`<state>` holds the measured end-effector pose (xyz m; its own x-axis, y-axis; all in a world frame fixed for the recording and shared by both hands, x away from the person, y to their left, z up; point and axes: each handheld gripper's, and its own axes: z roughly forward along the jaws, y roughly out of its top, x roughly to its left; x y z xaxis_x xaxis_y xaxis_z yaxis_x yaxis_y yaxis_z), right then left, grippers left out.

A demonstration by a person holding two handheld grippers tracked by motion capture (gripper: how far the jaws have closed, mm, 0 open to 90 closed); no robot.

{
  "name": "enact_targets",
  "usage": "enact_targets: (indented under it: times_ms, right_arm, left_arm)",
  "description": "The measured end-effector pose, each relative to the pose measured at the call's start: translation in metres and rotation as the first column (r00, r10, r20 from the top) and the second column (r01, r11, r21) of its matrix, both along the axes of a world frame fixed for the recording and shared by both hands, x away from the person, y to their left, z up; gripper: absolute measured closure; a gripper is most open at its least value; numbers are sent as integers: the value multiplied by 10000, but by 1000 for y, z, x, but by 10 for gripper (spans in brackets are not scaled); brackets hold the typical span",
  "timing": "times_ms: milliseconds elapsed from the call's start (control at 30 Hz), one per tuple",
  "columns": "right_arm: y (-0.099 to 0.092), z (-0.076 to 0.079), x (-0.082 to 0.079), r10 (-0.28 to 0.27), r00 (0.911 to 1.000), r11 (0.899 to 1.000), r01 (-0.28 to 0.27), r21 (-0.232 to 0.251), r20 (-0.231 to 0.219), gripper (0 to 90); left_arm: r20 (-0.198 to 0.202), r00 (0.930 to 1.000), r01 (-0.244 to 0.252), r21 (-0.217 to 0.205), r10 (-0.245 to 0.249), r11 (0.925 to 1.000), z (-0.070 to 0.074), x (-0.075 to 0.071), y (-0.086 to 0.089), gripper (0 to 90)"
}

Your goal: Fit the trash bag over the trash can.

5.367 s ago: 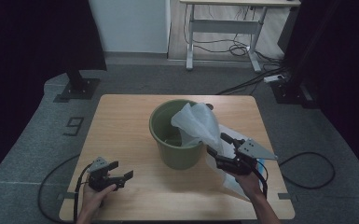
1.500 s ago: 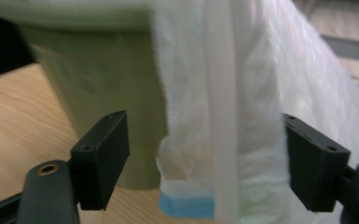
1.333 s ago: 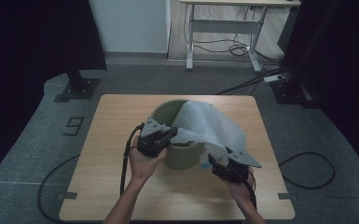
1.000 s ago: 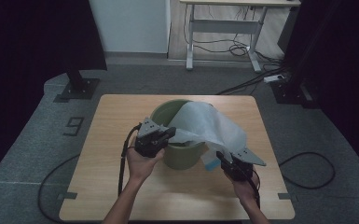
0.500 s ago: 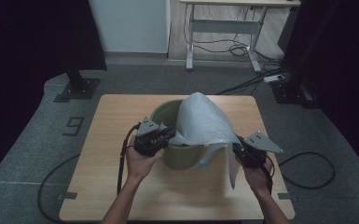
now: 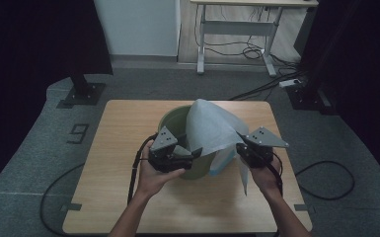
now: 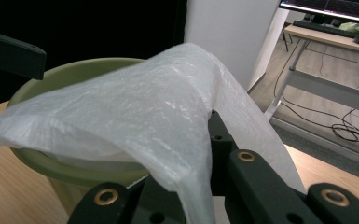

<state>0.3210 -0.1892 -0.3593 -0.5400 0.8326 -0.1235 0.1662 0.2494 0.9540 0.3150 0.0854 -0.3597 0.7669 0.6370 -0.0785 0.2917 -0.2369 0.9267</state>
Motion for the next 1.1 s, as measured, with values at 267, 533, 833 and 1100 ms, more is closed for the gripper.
enact_targets:
  times_ms: [267,533,833,1100]
  right_arm:
    - [-1,0,9,98,9991,9996,-87,266,-413,866]
    - [1,2,13,258,9979,9987,-232,444,-591,861]
    - [-1,-15,6,1026,9929,9928,-985,681,-595,604]
    - [-12,-53,-19,934,9941,9861,-848,1426,-544,313]
  left_arm:
    - [5,10000,-68,-5,68,10000,-6,-3,-2,211]
    - [-60,9976,-683,441,686,9967,-14,2,-11,291]
    - [-327,9941,-1025,190,1031,9945,-17,13,-4,785]
    - [-422,9897,-1363,96,1366,9906,-20,15,0,853]
